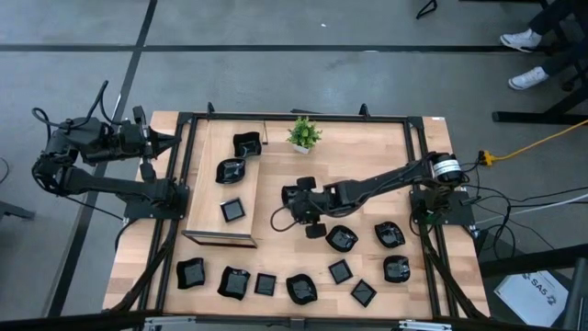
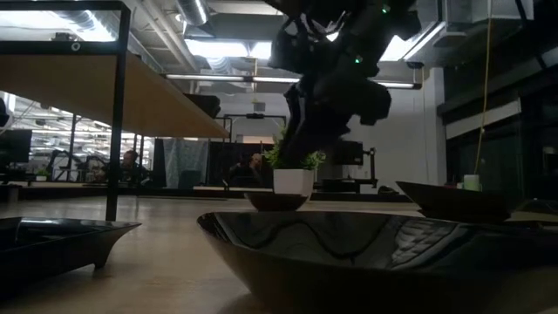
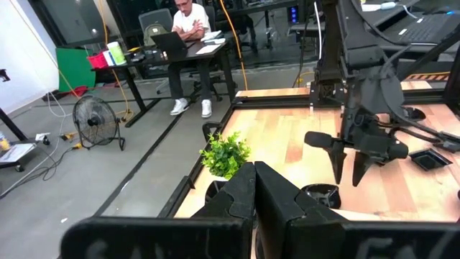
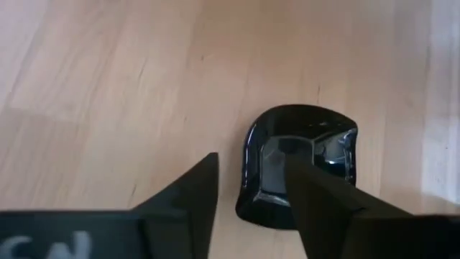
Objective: Pick & Place Mini shaped plates
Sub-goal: Stack the black leaf shape bowl on top of the black leaf shape bowl on the shelf
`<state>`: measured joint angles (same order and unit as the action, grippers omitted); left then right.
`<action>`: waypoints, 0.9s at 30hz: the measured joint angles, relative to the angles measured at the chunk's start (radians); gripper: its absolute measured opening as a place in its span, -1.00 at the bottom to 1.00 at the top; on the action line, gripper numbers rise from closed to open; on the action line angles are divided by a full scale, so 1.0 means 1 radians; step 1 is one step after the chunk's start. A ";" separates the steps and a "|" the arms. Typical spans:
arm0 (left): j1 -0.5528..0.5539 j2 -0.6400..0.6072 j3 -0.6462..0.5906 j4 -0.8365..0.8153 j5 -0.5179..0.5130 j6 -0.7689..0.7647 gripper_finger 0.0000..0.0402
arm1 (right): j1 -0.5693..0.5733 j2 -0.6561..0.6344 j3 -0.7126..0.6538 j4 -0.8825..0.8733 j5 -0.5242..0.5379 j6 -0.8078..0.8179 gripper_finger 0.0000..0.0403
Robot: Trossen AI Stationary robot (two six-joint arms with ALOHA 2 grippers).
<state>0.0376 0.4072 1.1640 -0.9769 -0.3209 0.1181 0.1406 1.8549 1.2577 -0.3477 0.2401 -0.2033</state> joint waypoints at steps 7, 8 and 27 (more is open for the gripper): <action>0.000 0.000 0.000 0.000 0.000 0.000 -0.98 | -0.012 0.009 -0.060 0.093 0.011 0.122 -0.06; 0.000 0.000 0.000 0.000 0.000 0.000 -0.98 | -0.013 0.015 -0.062 0.099 0.022 0.130 -0.06; 0.000 0.000 0.000 0.000 0.000 0.000 -0.98 | -0.015 0.100 -0.067 0.161 0.091 0.200 -0.40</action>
<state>0.0376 0.4072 1.1639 -0.9771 -0.3210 0.1181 0.1261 1.9549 1.1908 -0.1864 0.3309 -0.0036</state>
